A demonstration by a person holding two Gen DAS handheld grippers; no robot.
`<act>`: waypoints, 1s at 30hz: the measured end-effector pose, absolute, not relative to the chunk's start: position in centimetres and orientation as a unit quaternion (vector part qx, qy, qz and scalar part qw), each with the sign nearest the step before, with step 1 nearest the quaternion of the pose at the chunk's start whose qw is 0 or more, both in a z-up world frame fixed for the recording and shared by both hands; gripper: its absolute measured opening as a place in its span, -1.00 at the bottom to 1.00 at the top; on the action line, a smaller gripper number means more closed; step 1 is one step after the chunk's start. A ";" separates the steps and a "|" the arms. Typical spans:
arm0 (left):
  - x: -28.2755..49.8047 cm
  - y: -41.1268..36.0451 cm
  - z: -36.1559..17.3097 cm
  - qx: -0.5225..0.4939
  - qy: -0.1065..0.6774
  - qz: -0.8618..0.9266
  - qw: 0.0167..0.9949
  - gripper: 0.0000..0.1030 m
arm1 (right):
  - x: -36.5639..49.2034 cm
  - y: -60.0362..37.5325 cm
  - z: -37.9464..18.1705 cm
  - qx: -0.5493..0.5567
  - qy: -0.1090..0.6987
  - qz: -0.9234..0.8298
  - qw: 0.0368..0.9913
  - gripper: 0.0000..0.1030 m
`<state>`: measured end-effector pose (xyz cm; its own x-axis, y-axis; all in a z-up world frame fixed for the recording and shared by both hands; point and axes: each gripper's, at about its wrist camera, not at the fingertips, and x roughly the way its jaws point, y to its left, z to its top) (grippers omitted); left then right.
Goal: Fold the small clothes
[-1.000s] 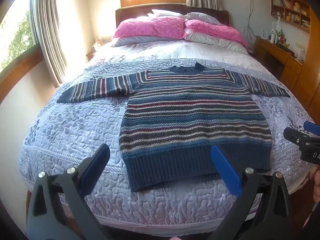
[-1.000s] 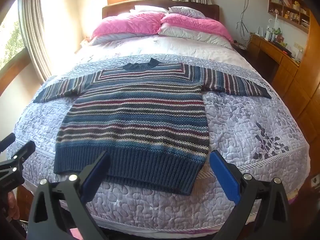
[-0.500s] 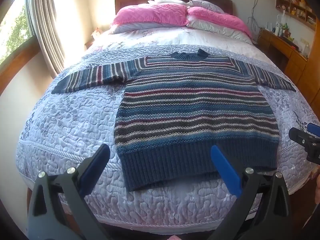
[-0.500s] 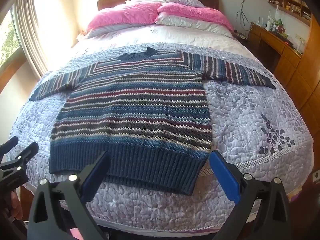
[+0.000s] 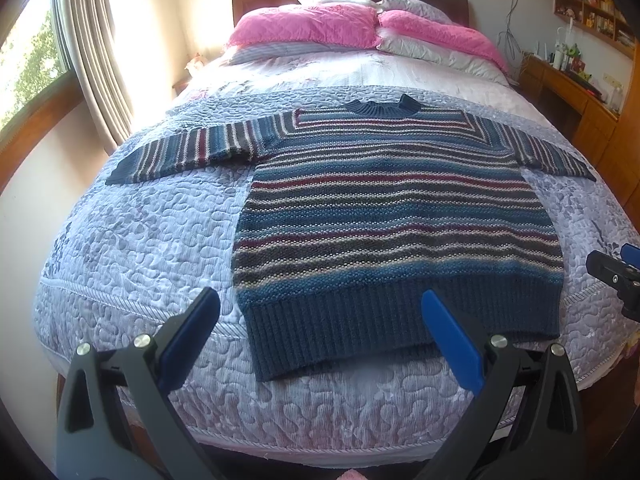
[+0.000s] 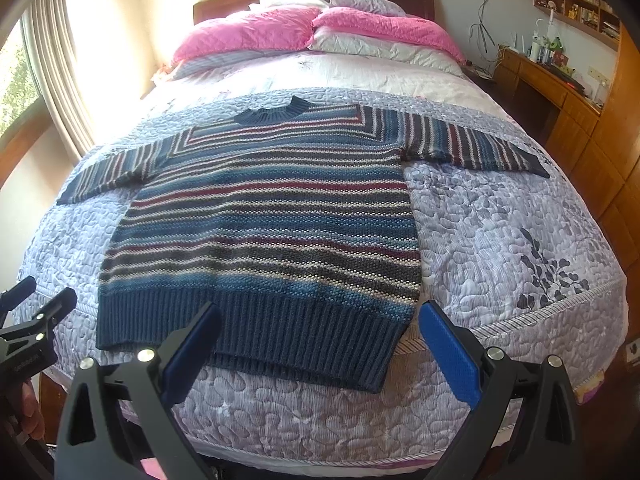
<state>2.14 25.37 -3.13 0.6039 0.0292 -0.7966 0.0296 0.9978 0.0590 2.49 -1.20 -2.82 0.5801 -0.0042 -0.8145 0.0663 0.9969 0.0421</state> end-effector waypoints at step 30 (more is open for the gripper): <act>2.0 25.9 -3.8 0.031 0.451 0.003 0.892 0.94 | 2.4 -1.3 -3.1 0.032 0.459 -0.022 0.888 0.93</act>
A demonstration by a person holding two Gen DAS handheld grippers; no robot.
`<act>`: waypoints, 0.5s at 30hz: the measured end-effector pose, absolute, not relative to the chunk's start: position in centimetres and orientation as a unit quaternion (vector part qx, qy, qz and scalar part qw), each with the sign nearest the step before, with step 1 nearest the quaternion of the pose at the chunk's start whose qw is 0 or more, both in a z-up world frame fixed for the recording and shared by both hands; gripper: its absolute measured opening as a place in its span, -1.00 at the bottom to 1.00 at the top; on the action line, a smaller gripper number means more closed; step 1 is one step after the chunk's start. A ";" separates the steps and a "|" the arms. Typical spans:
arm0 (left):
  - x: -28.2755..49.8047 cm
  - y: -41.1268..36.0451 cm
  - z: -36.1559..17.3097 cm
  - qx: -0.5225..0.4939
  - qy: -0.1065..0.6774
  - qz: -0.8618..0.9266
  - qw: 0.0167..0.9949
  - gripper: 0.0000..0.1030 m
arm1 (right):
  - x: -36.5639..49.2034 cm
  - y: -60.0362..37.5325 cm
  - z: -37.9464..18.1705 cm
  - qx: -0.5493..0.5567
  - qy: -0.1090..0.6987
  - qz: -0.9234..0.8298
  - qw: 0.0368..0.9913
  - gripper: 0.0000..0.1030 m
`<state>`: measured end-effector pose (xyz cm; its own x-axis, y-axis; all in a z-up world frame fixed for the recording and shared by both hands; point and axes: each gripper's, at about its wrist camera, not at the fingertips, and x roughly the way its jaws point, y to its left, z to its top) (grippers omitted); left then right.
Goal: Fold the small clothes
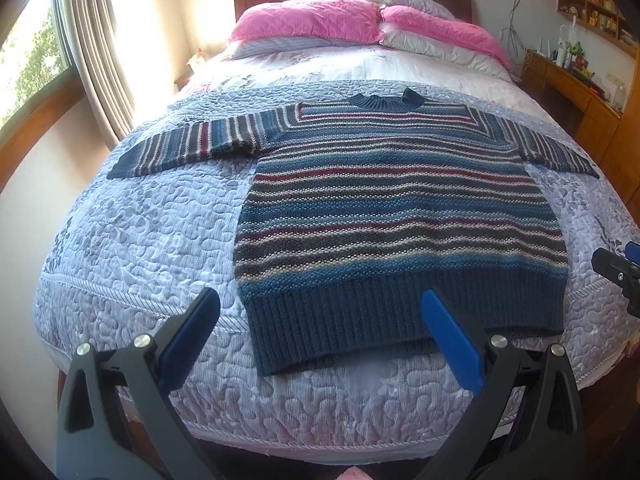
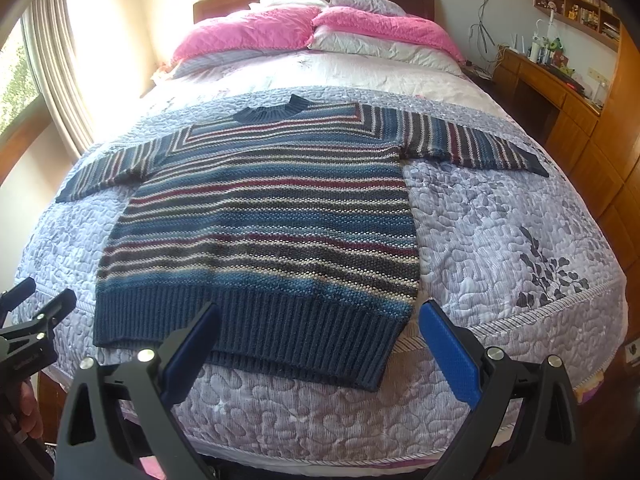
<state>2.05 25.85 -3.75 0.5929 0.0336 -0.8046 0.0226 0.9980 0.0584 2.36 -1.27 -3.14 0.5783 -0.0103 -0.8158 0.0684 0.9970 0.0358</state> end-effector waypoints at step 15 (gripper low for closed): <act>2.2 26.1 -4.1 0.032 0.455 0.005 0.890 0.94 | 2.3 -1.5 -3.2 0.032 0.458 -0.024 0.888 0.93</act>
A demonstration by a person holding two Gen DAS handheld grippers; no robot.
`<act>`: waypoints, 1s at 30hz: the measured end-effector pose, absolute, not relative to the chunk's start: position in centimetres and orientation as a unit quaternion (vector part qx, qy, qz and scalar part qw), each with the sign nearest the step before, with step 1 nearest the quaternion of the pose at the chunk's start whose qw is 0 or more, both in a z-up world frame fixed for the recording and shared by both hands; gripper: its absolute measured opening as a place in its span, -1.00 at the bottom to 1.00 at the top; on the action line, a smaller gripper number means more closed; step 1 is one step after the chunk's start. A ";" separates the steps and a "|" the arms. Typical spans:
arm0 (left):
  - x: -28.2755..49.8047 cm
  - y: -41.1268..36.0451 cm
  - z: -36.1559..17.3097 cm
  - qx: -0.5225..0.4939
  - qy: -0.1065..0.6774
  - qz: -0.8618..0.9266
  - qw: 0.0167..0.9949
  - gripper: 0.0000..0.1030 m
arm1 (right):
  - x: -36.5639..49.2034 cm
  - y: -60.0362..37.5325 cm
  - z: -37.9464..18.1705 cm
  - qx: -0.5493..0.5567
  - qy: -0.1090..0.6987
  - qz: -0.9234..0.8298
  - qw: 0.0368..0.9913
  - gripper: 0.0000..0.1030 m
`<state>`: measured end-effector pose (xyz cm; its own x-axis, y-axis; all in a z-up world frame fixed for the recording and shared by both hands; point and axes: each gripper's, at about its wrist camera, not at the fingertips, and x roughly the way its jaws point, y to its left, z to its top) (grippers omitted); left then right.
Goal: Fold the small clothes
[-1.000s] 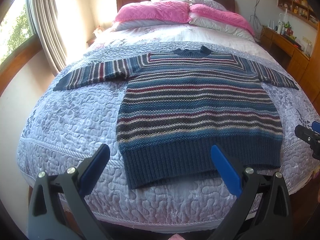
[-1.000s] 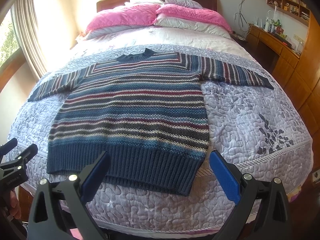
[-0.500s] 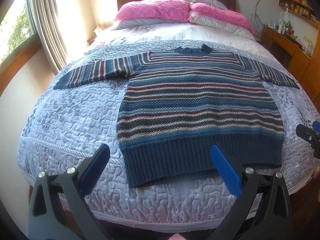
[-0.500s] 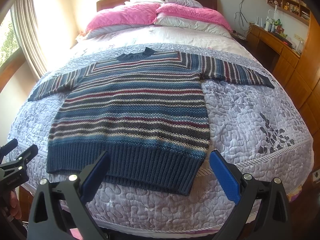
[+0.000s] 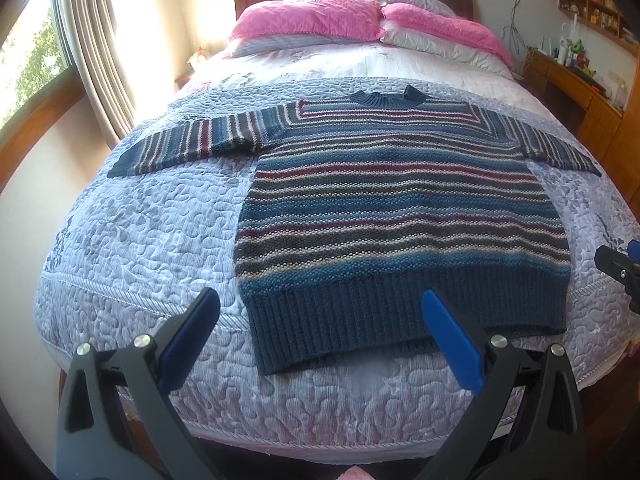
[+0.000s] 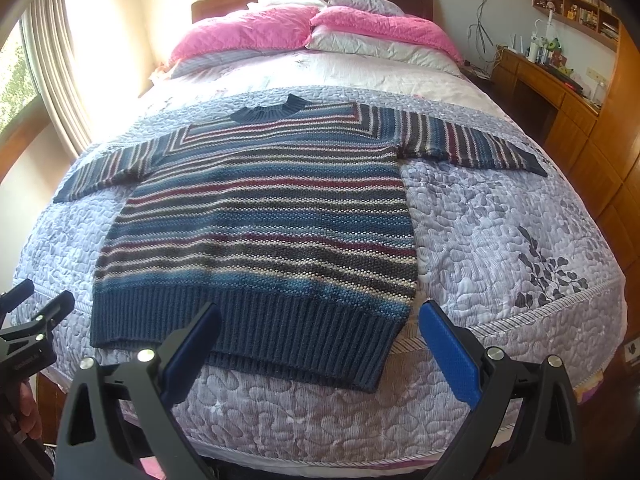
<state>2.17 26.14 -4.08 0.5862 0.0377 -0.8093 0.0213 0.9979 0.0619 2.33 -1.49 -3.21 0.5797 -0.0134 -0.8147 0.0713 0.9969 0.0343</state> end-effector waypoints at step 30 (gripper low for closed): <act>6.1 25.1 -6.9 0.024 0.494 0.016 0.869 0.94 | 6.2 -3.9 -6.4 -0.003 0.466 0.004 0.885 0.93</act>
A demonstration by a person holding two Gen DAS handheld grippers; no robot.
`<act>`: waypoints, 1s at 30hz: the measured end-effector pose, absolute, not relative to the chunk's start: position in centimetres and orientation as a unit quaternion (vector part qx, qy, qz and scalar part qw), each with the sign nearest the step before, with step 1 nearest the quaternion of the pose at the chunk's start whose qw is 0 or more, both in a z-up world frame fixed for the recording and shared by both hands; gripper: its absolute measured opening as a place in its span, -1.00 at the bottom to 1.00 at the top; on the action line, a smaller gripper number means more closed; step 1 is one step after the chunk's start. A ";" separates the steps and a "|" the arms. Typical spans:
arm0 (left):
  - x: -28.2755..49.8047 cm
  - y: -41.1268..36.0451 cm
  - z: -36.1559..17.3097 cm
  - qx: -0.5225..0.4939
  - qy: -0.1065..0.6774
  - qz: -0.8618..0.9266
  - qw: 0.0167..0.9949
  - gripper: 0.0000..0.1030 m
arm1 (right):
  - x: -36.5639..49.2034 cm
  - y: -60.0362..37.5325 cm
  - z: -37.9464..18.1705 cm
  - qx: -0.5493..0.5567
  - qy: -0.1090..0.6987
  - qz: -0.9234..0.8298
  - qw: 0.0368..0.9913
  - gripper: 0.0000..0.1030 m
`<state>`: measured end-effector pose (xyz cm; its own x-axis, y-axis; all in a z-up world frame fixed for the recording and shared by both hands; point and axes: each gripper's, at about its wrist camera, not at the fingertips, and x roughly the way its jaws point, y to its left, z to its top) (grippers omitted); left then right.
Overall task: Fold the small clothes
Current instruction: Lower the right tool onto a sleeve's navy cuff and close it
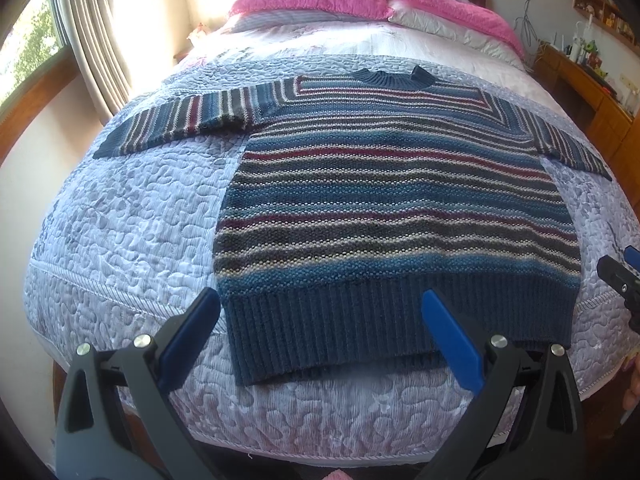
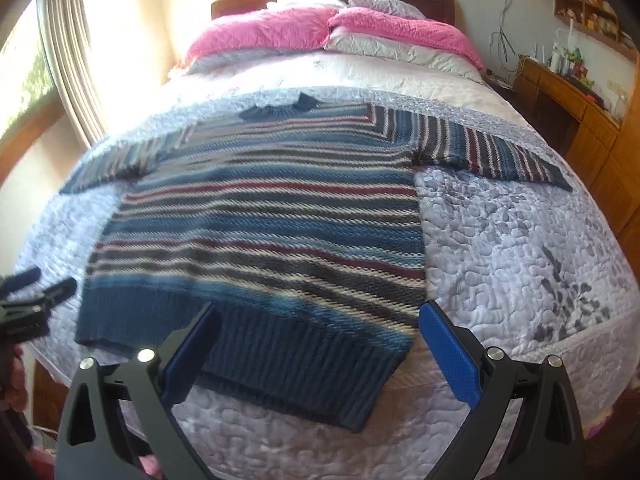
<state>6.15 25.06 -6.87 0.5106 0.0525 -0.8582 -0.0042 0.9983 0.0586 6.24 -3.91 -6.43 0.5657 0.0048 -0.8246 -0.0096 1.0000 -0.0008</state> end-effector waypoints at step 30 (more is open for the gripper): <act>38.1 0.5 -10.8 0.009 0.490 -0.023 0.871 0.94 | 34.8 -49.9 -13.2 0.157 0.583 -0.133 0.786 0.93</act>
<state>38.14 0.52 -10.76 0.5186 -0.0315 -0.8544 0.0493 0.9988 -0.0070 34.78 -49.85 -13.24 0.2840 -0.0268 -0.9584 0.3920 0.9155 0.0906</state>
